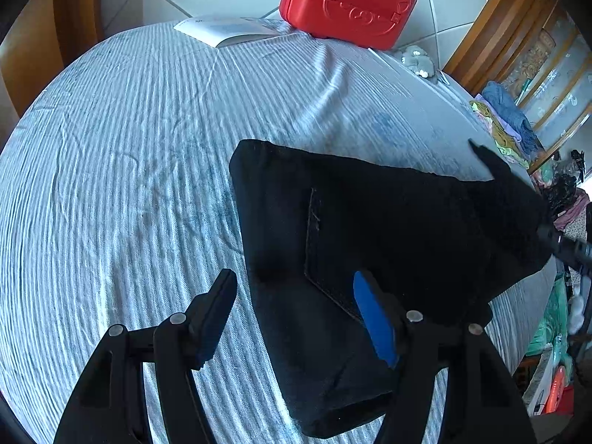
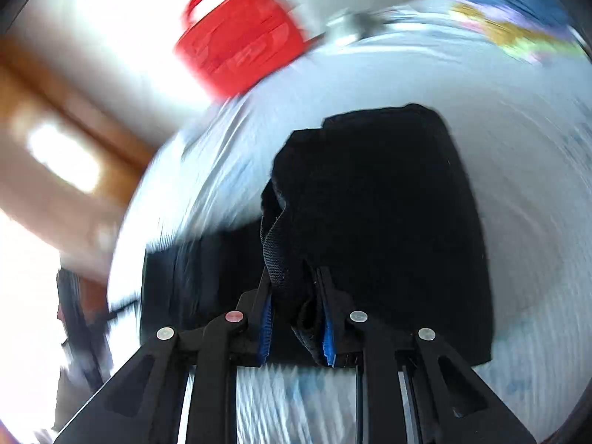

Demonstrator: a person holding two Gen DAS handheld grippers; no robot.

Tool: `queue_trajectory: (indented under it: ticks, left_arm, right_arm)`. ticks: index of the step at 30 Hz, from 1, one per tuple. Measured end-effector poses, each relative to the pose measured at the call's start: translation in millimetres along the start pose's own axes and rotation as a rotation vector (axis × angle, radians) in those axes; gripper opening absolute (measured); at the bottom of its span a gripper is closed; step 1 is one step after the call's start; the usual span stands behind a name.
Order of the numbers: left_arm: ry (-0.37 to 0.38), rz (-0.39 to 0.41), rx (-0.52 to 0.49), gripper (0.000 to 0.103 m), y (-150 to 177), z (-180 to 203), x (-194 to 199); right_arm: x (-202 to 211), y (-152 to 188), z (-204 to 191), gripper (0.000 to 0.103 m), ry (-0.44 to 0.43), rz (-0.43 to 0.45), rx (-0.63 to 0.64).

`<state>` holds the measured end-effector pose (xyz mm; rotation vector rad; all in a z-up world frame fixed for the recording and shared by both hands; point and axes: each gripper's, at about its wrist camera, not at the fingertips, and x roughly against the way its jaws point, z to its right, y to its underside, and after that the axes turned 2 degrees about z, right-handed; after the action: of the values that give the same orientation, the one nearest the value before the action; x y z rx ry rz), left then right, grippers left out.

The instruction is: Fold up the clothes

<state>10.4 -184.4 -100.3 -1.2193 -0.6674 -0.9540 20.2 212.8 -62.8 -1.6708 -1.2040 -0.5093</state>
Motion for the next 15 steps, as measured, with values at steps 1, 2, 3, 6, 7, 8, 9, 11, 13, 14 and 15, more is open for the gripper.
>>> queue_trajectory:
  ticks: [1, 2, 3, 6, 7, 8, 9, 11, 13, 14, 15]
  left_arm:
    - [0.002, 0.001, -0.001, 0.066, -0.3, 0.0, 1.2]
    - [0.005, 0.003, -0.003, 0.067, -0.7, 0.1, 2.3]
    - [0.007, 0.004, -0.004, 0.067, -1.0, 0.1, 3.5]
    - [0.034, 0.014, 0.012, 0.067, -1.7, -1.0, 6.8]
    - [0.052, 0.016, 0.023, 0.068, -2.1, -1.2, 7.6]
    - [0.056, 0.014, 0.027, 0.068, -2.6, 0.0, 6.0]
    - [0.052, 0.010, 0.027, 0.068, -3.2, 1.9, 3.2]
    - [0.045, 0.000, 0.031, 0.068, -3.9, 4.5, -2.7]
    - [0.043, -0.010, 0.047, 0.068, -3.6, 4.6, -9.0]
    - [0.040, -0.015, 0.056, 0.069, -3.0, 4.1, -11.3]
    - [0.033, -0.020, 0.065, 0.071, -2.3, 2.8, -13.0]
  right_arm:
    - [-15.2, 10.0, -9.5, 0.030, 0.016, -0.061, 0.037]
    - [-31.3, 20.0, -18.4, 0.038, 0.032, -0.124, 0.071]
    - [-41.5, 26.4, -23.4, 0.055, 0.050, -0.165, 0.084]
    - [-25.4, 26.0, -23.3, 0.058, 0.043, -0.126, 0.059]
    - [-11.6, 21.4, -17.7, 0.062, 0.037, -0.086, 0.033]
    - [2.1, 16.9, -12.1, 0.066, 0.030, -0.046, 0.006]
    - [12.0, 11.8, 0.7, 0.071, 0.058, -0.016, -0.023]
    - [30.5, 1.4, 28.4, 0.072, 0.122, 0.043, -0.083]
    - [29.6, -1.6, 55.6, 0.072, 0.156, 0.038, -0.151]
    - [26.1, -2.9, 70.5, 0.072, 0.160, 0.029, -0.188]
    - [19.2, -11.1, 80.8, 0.072, 0.157, 0.017, -0.210]
